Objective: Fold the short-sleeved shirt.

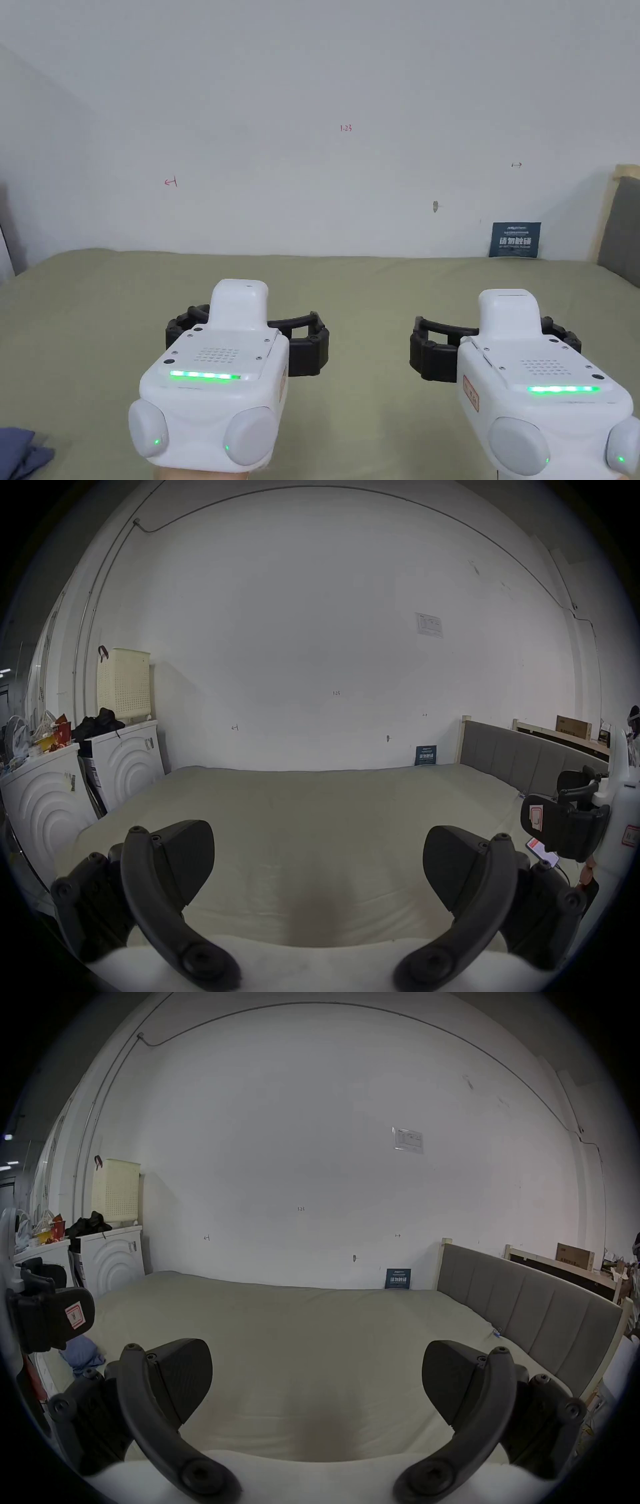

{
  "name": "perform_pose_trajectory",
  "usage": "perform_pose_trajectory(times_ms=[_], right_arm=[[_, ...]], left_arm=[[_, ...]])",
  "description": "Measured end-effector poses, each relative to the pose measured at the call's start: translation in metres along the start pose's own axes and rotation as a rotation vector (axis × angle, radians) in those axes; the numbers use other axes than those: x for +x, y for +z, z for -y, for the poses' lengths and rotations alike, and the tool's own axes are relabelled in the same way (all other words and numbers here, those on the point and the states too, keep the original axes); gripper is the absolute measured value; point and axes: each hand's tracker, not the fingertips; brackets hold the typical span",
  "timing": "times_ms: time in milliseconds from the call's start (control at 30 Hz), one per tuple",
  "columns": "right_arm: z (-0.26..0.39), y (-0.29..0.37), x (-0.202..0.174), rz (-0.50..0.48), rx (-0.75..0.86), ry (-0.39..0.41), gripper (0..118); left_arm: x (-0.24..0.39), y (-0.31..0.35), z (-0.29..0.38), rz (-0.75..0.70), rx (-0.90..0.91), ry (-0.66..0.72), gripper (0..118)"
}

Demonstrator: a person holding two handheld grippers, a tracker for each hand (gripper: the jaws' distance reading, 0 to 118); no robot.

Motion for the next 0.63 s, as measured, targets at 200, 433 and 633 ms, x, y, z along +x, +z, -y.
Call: perform_pose_trajectory(times_ms=[200,433,633], right_arm=[[-0.002,0.001,-0.001,0.003,0.003,0.007,118],[0.001,-0.008,0.009,0.037,-0.077,-0.114,118],[-0.002,-0.007,0.012,0.01,-0.106,-0.103,118]], left_arm=[[0.0,0.002,-0.002,0.002,0.004,0.002,118],[0.002,0.003,-0.001,0.011,-0.008,0.008,118],[0.003,0.0,-0.002,0.012,-0.014,0.001,118]])
